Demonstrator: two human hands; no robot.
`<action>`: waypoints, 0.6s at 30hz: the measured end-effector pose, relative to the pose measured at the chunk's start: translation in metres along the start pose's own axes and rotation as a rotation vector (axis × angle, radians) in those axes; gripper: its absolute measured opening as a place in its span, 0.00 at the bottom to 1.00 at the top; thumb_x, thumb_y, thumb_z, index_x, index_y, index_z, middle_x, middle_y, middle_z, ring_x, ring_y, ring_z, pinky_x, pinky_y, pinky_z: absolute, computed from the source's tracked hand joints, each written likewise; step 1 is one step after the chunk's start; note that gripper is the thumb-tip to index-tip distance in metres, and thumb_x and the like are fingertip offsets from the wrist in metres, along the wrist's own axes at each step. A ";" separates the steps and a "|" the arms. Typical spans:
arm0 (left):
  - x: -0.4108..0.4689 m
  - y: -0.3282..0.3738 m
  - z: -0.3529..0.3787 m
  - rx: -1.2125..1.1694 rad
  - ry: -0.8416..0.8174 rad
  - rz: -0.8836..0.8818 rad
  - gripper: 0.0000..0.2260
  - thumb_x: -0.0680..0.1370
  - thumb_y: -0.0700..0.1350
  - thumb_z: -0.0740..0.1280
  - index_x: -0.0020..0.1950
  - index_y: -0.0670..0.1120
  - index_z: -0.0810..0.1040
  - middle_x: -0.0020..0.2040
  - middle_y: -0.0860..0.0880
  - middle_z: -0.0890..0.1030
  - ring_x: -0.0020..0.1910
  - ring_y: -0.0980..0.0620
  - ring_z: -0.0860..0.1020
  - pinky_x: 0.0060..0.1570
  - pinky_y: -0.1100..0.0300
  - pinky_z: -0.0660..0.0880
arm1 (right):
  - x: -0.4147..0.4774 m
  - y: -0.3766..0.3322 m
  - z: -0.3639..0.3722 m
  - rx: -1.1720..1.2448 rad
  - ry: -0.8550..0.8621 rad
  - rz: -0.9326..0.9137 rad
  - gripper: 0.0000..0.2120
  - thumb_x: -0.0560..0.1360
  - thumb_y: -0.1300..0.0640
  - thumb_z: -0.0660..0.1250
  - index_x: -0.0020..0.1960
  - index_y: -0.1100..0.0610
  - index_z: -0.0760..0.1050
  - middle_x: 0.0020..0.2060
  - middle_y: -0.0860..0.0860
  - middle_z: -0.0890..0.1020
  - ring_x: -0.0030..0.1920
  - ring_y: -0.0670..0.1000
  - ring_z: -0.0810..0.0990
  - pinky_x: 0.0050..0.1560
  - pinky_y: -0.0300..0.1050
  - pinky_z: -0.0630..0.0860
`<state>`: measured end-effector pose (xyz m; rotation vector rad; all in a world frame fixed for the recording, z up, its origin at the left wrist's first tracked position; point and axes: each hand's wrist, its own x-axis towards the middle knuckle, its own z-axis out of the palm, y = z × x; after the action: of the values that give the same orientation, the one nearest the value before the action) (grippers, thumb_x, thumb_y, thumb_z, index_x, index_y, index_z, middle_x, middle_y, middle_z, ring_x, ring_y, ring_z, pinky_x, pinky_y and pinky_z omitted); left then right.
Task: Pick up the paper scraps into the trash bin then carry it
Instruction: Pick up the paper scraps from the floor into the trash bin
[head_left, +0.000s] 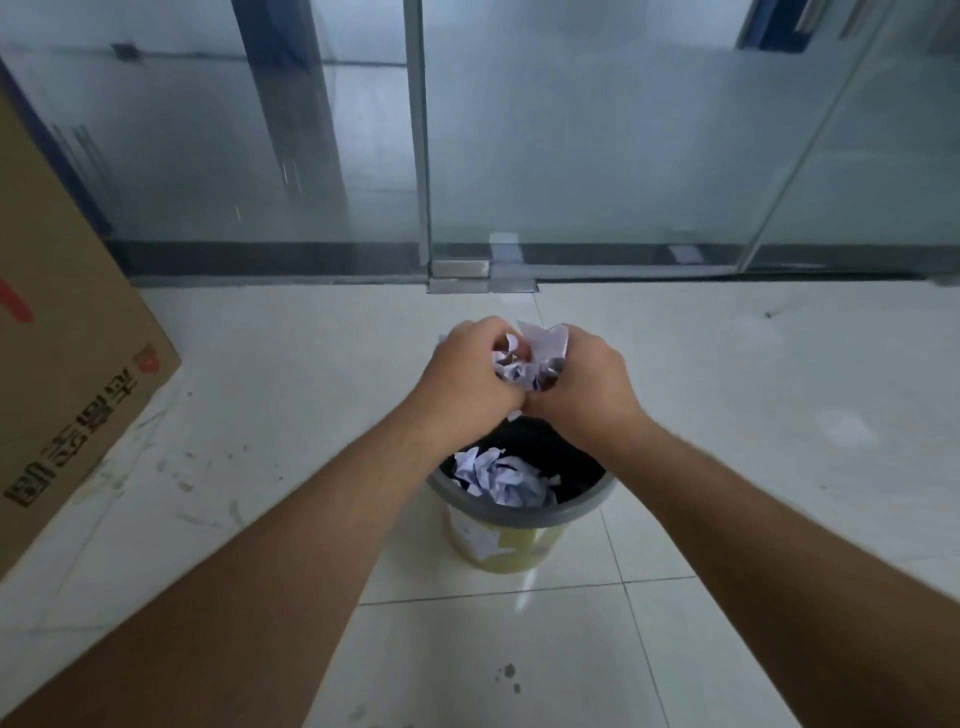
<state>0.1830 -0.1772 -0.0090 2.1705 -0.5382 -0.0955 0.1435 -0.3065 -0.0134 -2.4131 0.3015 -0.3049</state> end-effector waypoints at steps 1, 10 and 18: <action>0.001 -0.001 0.005 0.012 -0.013 -0.014 0.17 0.66 0.40 0.72 0.55 0.48 0.80 0.53 0.47 0.82 0.50 0.45 0.81 0.44 0.54 0.79 | 0.000 0.006 0.001 0.005 0.012 0.012 0.17 0.61 0.59 0.78 0.45 0.53 0.74 0.38 0.48 0.79 0.38 0.50 0.78 0.32 0.35 0.66; 0.013 -0.030 0.026 0.217 -0.372 -0.133 0.47 0.66 0.43 0.80 0.78 0.58 0.59 0.75 0.46 0.65 0.65 0.45 0.74 0.54 0.58 0.75 | -0.003 0.049 0.005 -0.055 -0.181 0.121 0.43 0.57 0.58 0.82 0.69 0.55 0.69 0.63 0.55 0.74 0.61 0.55 0.74 0.57 0.50 0.76; -0.015 -0.063 -0.016 -0.028 -0.194 -0.153 0.37 0.69 0.42 0.80 0.71 0.61 0.68 0.64 0.51 0.75 0.42 0.48 0.84 0.30 0.59 0.83 | -0.013 0.049 0.013 -0.103 -0.228 0.046 0.49 0.57 0.51 0.83 0.73 0.48 0.64 0.69 0.52 0.70 0.68 0.56 0.67 0.67 0.60 0.70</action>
<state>0.1951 -0.1262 -0.0505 2.1852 -0.4757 -0.3974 0.1287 -0.3317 -0.0566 -2.5089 0.2741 0.0083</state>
